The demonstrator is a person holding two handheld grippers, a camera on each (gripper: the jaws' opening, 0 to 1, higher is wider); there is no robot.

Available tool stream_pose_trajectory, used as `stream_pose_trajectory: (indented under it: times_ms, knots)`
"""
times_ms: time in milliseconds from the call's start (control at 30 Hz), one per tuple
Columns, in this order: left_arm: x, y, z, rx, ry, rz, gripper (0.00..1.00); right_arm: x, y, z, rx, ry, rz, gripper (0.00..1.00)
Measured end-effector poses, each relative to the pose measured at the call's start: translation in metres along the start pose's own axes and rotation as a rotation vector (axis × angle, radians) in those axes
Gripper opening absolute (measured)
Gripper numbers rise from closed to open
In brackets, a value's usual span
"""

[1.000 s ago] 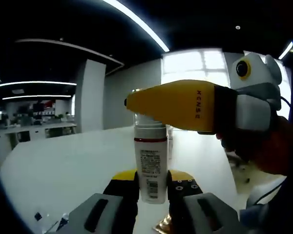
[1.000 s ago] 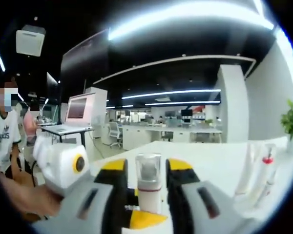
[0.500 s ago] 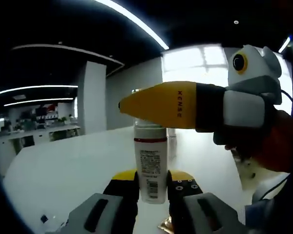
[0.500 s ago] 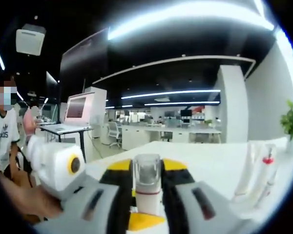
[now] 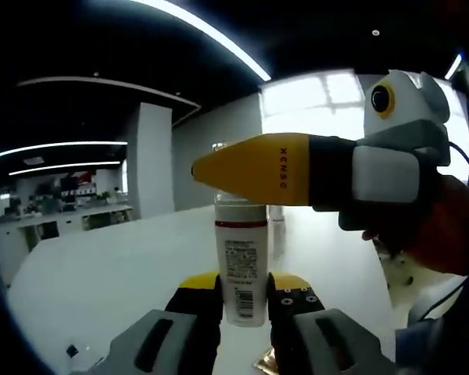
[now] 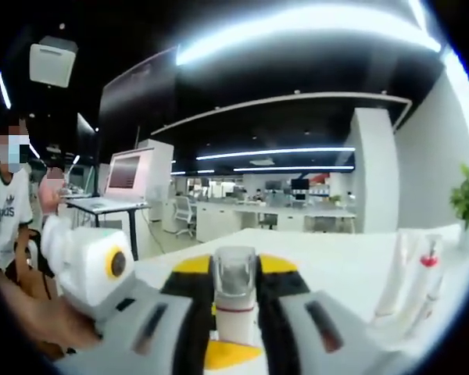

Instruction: Arrange the skincare products in the storage area until every visible bottle or jar stands upright without overlapping.

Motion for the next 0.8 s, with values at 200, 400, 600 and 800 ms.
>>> stream_pose_trajectory:
  times_ms: [200,400,600,800]
  knots:
    - [0.0002,0.0016,0.0005,-0.002,-0.007,-0.001,0.21,-0.0001,0.0014,-0.0001,-0.009,-0.013,0.011,0.18]
    - [0.0016,0.0037,0.0005,-0.001,0.003,0.017,0.22,-0.0049,0.0041,-0.0016,-0.004,-0.009,-0.01,0.18]
    - [0.0034,0.0061,0.0011,0.005,-0.002,0.025,0.26,-0.0066,0.0062,-0.0012,0.002,-0.004,-0.007,0.18]
    - [0.0026,0.0072,0.0015,0.001,0.003,0.045,0.31,-0.0078,0.0085,-0.0005,0.005,0.0,-0.004,0.18]
Point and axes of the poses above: the point that each gripper's makers call its tool centre point, and the gripper's own axes: z roughly backward along the fingers, x roughly to its left, y roughly out of its underside, the point moved 6 cm from there along z, roughly backward along the fingers, and after that the axes turned 10 degrees about y, right-handed, at the moved point
